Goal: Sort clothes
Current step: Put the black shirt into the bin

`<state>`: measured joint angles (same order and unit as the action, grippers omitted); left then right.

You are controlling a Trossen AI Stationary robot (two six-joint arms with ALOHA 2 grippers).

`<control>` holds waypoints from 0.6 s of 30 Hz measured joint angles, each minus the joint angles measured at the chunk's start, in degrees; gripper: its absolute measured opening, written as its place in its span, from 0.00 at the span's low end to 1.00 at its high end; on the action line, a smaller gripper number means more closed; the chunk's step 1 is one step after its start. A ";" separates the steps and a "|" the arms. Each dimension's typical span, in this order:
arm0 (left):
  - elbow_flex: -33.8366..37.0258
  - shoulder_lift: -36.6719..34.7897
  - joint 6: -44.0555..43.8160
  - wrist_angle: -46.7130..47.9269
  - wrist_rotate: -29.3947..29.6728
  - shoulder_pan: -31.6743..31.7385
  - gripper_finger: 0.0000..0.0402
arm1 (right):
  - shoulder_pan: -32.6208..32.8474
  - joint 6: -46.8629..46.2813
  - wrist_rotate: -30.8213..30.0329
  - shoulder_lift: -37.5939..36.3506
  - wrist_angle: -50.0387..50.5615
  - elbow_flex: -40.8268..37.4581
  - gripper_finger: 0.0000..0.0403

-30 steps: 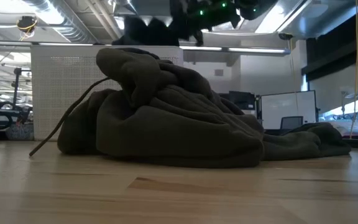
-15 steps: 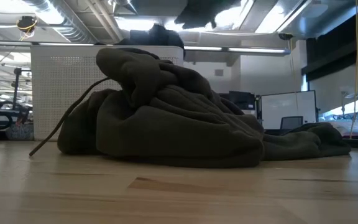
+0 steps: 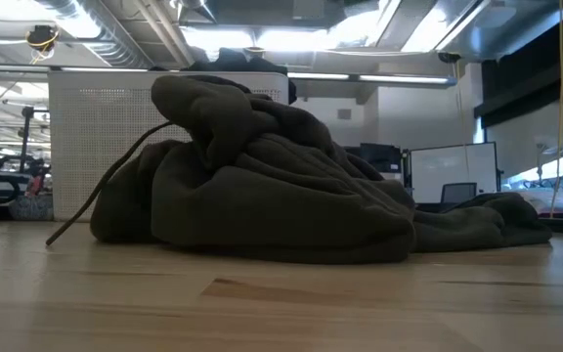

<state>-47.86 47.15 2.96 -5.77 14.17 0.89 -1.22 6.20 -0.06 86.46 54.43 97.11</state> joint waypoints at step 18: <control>-0.02 0.05 0.00 -0.87 0.00 -0.17 0.53 | 15.98 -3.23 -3.79 0.09 -26.72 -25.69 0.64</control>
<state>-47.88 47.20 2.96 -6.63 14.17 0.71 14.76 2.97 -3.84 86.54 27.72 71.42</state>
